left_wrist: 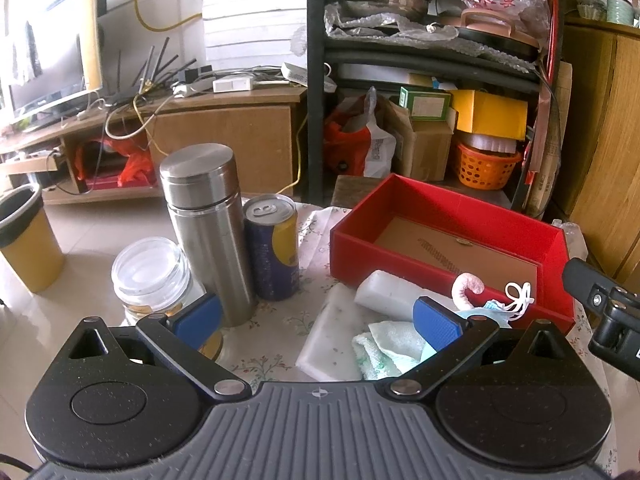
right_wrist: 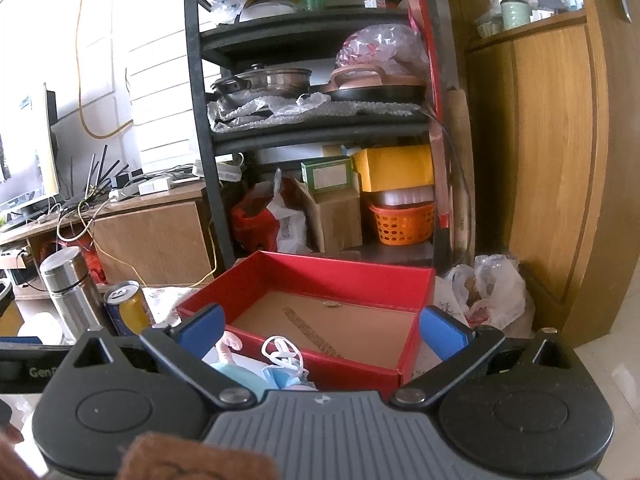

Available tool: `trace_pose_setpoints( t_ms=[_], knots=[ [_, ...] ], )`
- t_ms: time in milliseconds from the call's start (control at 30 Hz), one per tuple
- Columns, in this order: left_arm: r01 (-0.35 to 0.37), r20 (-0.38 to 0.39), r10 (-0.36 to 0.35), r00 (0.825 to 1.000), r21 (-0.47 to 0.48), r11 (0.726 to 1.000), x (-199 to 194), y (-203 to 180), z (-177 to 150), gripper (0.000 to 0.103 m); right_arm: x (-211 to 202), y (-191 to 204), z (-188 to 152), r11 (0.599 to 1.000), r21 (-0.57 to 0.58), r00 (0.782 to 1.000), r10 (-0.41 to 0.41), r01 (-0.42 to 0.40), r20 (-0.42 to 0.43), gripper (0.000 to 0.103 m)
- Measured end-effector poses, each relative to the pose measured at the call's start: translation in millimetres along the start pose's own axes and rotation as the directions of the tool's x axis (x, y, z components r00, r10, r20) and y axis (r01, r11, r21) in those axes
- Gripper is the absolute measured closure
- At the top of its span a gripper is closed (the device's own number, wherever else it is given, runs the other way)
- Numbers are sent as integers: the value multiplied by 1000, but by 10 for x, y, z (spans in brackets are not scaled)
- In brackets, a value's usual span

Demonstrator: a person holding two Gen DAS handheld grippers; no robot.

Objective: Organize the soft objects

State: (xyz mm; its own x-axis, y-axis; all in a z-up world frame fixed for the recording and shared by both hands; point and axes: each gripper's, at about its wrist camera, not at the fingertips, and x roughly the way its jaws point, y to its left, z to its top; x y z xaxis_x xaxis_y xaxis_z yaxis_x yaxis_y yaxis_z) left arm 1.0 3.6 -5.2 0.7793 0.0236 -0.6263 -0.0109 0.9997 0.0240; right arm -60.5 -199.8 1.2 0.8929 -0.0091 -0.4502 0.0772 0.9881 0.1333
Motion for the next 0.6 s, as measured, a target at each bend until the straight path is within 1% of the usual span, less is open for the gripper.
trace_pose_setpoints(
  t_ms=[600],
  knots=[
    [6, 5, -6, 1000, -3, 1000, -28, -34, -2, 5, 53, 53, -8, 999, -27, 1000, -26, 26, -7, 24]
  ],
)
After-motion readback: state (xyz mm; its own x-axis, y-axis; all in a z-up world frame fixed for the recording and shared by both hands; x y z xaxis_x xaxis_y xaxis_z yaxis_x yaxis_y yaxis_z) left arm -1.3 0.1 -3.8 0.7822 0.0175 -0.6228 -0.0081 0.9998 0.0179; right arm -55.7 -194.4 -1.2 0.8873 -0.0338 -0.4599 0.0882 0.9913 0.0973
